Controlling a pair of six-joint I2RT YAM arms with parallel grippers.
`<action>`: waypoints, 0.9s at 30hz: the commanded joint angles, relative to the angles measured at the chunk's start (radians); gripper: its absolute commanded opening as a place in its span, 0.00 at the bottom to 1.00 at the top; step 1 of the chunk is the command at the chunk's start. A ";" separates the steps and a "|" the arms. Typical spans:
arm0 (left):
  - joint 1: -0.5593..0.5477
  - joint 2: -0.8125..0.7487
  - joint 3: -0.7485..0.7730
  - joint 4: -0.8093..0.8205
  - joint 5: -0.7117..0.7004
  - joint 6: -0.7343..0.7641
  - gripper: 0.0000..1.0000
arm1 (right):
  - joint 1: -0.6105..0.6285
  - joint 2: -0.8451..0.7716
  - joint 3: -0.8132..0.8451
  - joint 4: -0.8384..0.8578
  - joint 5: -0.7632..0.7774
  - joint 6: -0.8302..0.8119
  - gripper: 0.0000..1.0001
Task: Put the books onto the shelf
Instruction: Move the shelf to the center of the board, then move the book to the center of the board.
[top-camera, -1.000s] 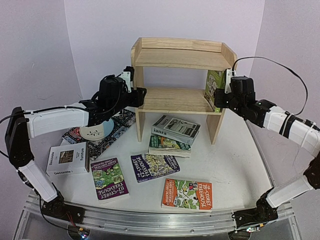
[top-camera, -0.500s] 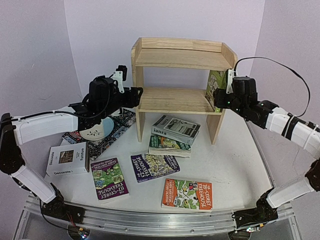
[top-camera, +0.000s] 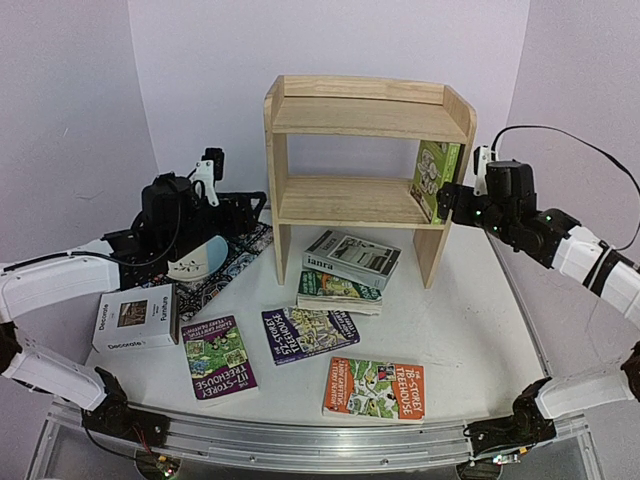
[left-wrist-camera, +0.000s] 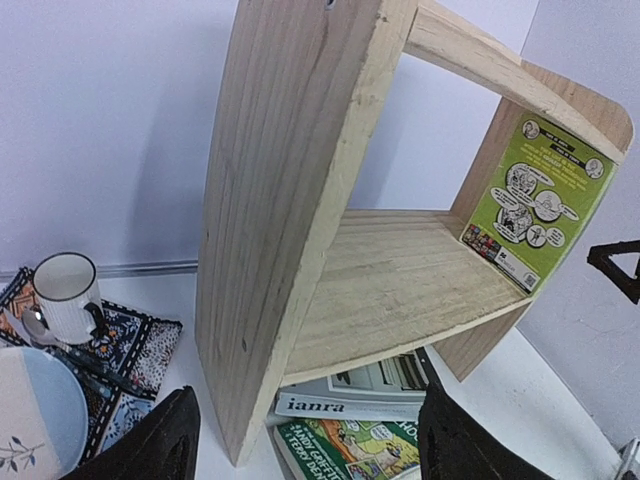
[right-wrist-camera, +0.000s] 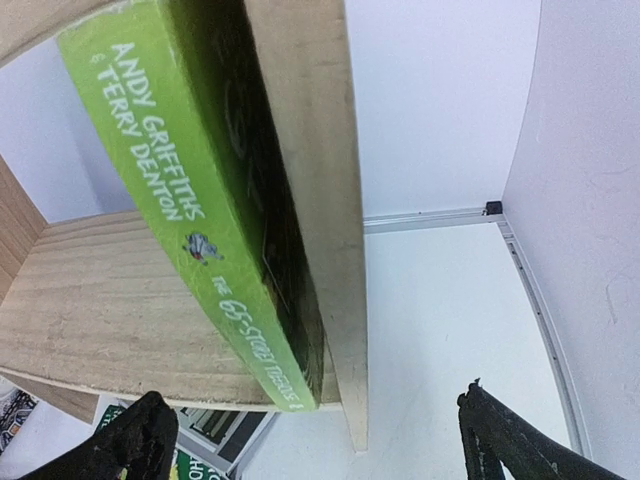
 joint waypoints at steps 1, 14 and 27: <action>0.000 -0.084 -0.086 0.015 0.035 -0.068 0.80 | 0.002 -0.048 -0.027 -0.088 -0.052 0.033 0.98; 0.000 -0.172 -0.277 -0.059 0.060 -0.333 1.00 | 0.003 -0.194 -0.234 -0.334 -0.223 0.177 0.98; -0.045 -0.065 -0.353 -0.019 0.179 -0.543 0.98 | 0.003 -0.209 -0.458 -0.316 -0.588 0.260 0.98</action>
